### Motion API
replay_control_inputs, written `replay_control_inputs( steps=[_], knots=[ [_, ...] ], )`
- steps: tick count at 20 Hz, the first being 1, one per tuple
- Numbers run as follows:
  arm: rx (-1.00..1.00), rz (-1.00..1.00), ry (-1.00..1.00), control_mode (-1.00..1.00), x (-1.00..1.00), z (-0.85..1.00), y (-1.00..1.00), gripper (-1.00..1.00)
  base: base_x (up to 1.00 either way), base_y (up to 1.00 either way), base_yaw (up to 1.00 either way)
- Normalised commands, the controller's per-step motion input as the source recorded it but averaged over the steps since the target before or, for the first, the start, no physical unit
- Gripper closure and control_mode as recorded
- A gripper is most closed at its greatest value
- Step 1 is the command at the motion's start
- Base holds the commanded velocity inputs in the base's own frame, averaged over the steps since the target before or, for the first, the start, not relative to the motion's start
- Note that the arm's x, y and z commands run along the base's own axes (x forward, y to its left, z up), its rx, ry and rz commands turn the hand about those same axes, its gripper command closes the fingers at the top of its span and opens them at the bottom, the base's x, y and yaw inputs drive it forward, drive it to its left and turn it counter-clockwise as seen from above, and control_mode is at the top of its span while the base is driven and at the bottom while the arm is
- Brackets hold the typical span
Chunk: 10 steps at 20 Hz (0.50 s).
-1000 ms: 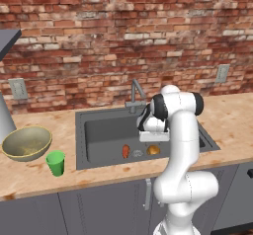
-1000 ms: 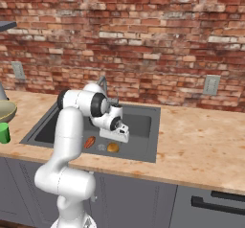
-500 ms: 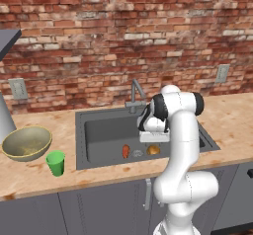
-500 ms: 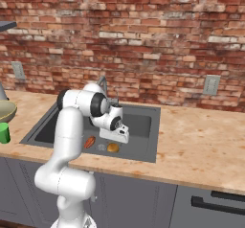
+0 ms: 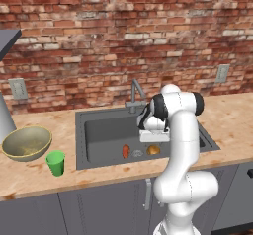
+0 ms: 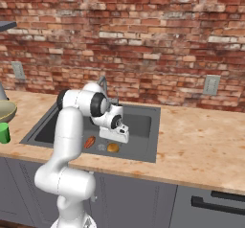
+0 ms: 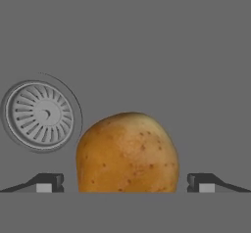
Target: Remove the potato and sweet potato from the sink. Then move the bowl and cup from the counter to the sink for washing.
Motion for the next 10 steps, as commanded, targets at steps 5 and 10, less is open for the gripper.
replay_control_inputs(
  steps=[5,10],
  knots=[
    [0.0,0.0,0.0,-1.0,0.0,-0.01,0.0,-1.0,0.0,0.0,0.0],
    [0.0,0.0,-0.02,-1.0,0.0,-0.06,0.0,-1.0,0.0,0.0,0.0]
  ],
)
